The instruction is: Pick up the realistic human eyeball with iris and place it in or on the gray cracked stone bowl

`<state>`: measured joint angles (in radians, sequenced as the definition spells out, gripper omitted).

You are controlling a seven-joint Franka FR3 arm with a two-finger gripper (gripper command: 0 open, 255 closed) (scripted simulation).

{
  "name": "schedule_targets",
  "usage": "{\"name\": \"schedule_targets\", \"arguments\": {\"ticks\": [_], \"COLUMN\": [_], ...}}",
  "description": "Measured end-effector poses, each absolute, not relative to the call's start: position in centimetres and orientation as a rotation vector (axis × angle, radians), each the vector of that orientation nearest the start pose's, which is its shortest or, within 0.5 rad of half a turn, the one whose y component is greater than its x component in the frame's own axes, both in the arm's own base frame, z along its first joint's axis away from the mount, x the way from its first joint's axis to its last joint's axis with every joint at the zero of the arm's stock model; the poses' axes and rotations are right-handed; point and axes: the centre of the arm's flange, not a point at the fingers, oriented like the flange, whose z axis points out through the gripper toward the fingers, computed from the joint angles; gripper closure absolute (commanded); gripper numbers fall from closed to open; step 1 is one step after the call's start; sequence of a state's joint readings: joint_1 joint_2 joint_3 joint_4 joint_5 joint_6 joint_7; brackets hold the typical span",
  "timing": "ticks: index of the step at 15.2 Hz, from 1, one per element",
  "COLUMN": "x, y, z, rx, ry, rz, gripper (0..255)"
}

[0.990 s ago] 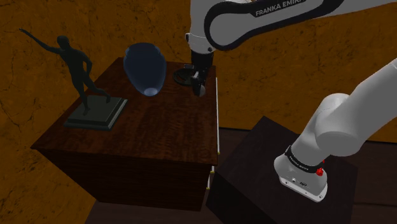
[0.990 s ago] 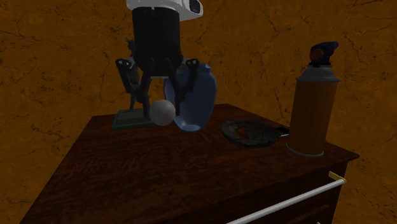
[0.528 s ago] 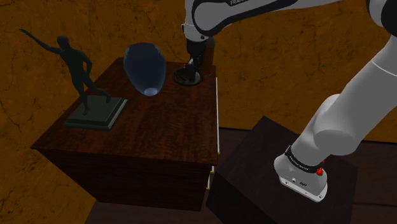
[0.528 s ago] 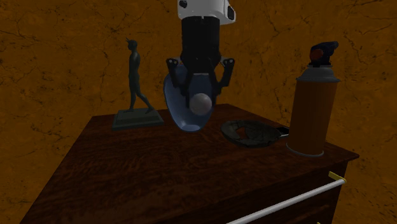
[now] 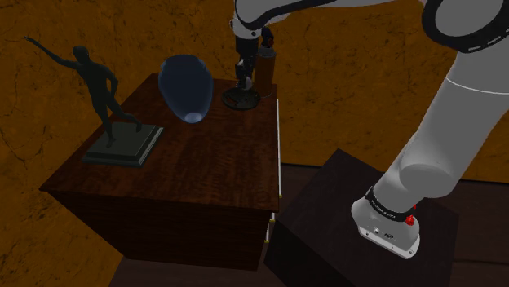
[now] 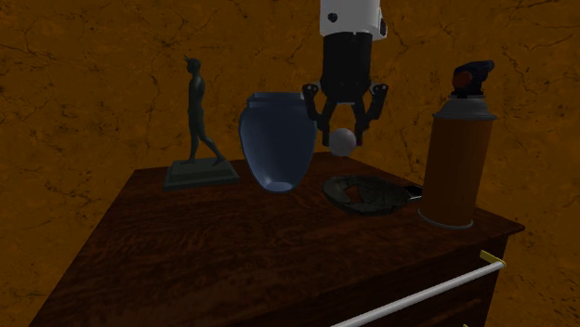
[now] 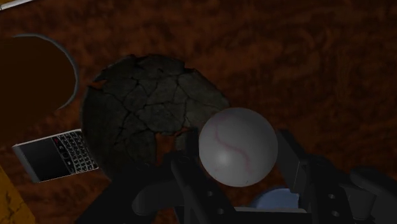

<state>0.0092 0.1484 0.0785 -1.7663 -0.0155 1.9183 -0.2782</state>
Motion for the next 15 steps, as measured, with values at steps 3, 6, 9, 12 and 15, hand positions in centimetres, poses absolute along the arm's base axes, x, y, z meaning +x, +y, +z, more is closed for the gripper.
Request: {"name": "schedule_targets", "arguments": {"ticks": [3,6,9,12,15], "x": [63.7,66.4,66.9,67.0,67.0], "y": [2.5,0.5,0.2,0.2,0.3], "z": [47.4,47.2,45.8,44.3,42.7], "rx": [-3.091,-3.091,-3.091,-3.091,-3.091], "ry": [-0.579,-0.579,-0.580,-0.580,-0.580], "rz": [-0.006,-0.006,-0.005,-0.005,-0.005], "gripper": [255,255,255,255,255]}}
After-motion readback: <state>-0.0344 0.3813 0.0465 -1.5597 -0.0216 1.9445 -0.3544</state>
